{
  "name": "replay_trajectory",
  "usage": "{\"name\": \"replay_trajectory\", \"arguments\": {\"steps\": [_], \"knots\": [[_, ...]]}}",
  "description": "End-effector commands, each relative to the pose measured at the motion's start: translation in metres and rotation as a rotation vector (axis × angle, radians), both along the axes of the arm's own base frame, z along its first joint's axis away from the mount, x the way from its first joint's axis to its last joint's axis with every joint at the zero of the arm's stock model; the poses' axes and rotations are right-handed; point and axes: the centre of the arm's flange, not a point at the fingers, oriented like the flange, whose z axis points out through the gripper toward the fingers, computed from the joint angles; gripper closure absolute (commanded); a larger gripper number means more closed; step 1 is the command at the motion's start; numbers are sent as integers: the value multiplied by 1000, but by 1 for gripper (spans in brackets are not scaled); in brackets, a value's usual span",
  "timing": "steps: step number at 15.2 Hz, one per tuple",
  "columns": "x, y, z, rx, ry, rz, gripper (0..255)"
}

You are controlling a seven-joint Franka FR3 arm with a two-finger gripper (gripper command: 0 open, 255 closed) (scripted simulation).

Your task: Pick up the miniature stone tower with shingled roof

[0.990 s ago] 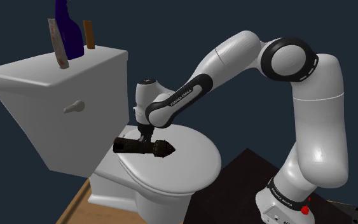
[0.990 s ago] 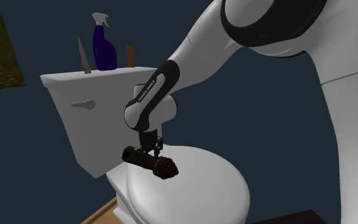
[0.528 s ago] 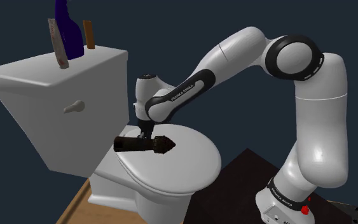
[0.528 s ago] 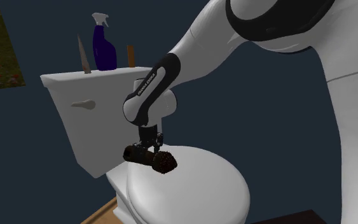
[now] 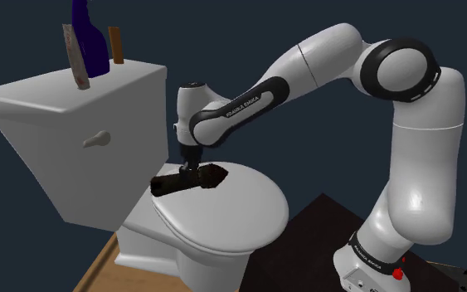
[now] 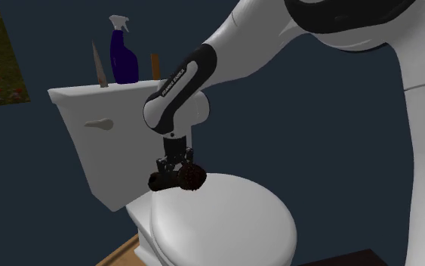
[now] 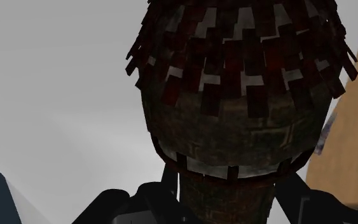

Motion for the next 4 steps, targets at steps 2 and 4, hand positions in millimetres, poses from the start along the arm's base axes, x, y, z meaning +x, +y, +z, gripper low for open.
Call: {"name": "replay_trajectory", "arguments": {"steps": [2, 4], "knots": [[0, 1, 16, 0, -1, 0, 255], [0, 1, 16, 0, -1, 0, 255]]}}
